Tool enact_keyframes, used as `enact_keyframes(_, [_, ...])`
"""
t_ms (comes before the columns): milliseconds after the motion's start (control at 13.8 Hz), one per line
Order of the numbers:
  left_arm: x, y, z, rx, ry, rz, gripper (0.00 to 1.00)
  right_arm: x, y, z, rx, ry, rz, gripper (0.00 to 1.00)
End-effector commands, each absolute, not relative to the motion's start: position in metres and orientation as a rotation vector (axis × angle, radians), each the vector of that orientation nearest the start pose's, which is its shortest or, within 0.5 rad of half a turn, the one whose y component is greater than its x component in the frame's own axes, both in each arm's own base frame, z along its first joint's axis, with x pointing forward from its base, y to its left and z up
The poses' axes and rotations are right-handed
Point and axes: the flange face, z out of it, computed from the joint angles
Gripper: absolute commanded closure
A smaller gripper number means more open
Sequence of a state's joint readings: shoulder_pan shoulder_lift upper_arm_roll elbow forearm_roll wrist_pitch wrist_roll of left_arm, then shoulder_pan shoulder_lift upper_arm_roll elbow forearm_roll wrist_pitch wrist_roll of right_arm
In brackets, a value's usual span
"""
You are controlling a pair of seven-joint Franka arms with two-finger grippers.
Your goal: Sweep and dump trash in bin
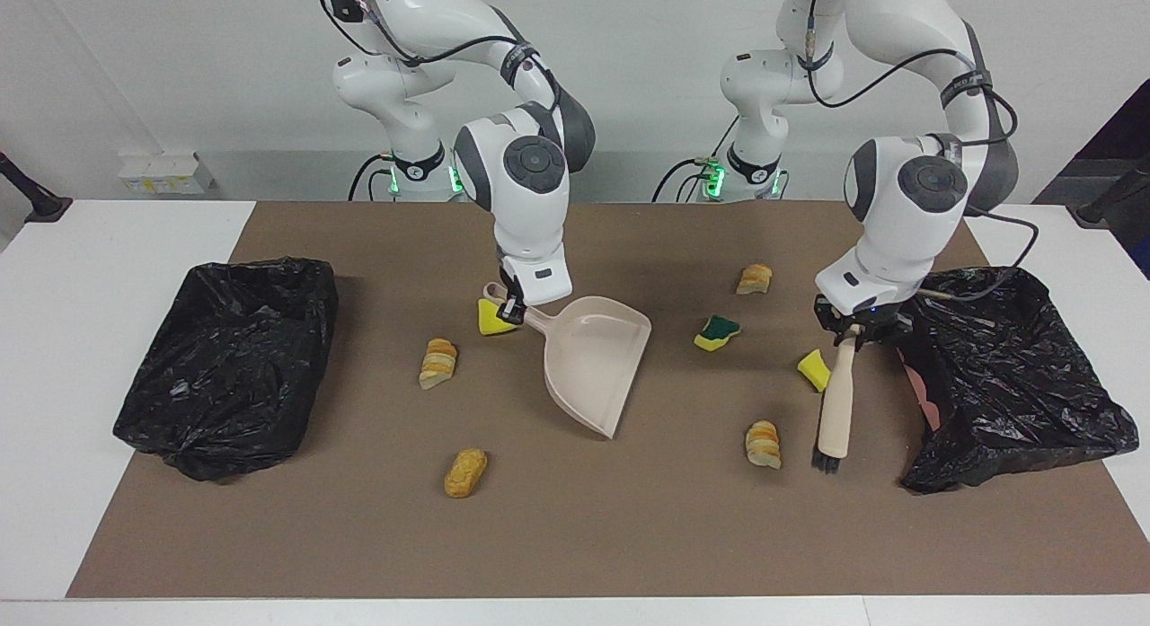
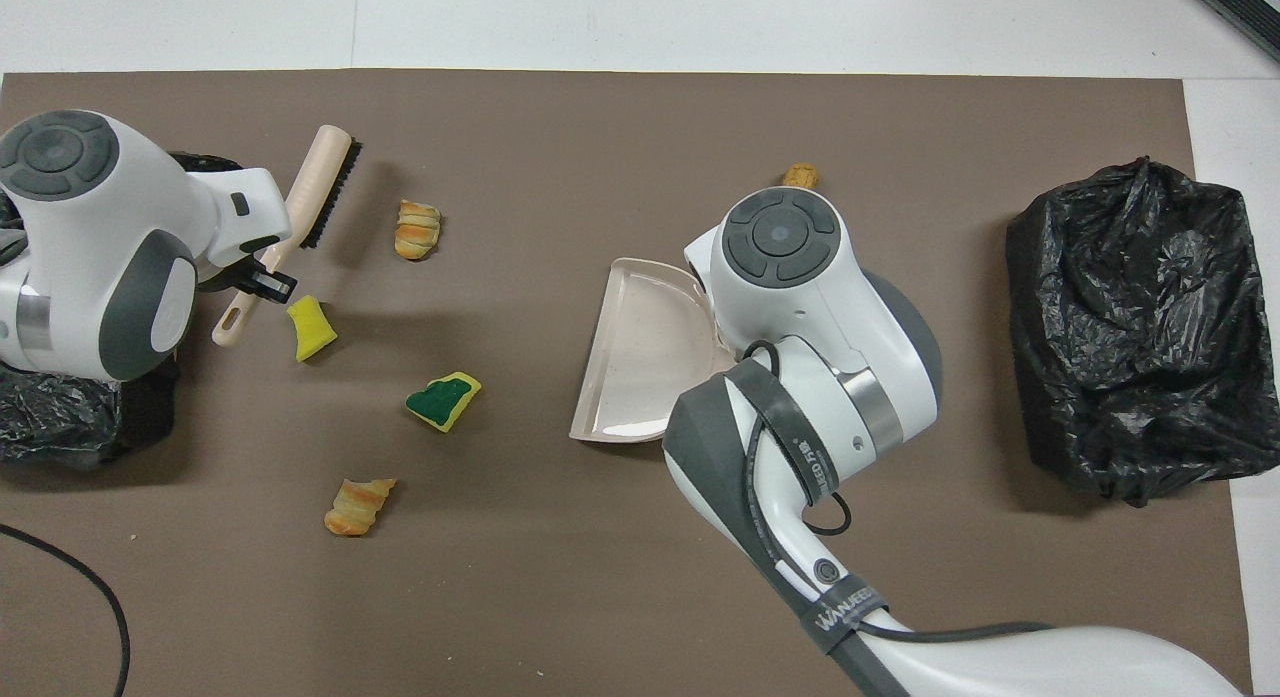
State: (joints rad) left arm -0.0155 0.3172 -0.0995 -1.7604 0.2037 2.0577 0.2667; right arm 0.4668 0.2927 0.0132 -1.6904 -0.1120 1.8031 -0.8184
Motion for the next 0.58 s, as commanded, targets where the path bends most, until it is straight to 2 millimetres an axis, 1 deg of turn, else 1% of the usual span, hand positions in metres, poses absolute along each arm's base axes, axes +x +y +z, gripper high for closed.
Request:
enact_keyframes(0, [0.661,-0.055,0.386,-2.874,0.715,0.025,1.00,0.543,0.265,0.411,-2.414,-2.125,0.324,1.00])
enact_keyframes(145, [0.663,-0.058,0.375,-2.875,0.728,0.040,1.00,0.541,0.263,0.406,-2.370,-2.211,0.300,1.00])
enact_keyframes(217, [0.660,-0.061,0.373,-2.873,0.737,0.058,1.00,0.540,0.263,0.404,-2.306,-2.283,0.283,1.00])
enact_keyframes(289, [0.655,-0.066,0.372,-2.872,0.753,0.070,1.00,0.541,0.265,0.403,-2.204,-2.387,0.255,1.00])
enact_keyframes(362, [0.645,-0.077,0.362,-2.855,0.819,0.107,1.00,0.540,0.264,0.401,-2.171,-2.415,0.250,1.00])
enact_keyframes(434, [0.637,-0.088,0.364,-2.829,0.911,0.118,1.00,0.539,0.265,0.398,-2.166,-2.416,0.256,1.00])
enact_keyframes(506, [0.628,-0.094,0.358,-2.814,0.967,0.151,1.00,0.537,0.268,0.395,-2.158,-2.426,0.262,1.00])
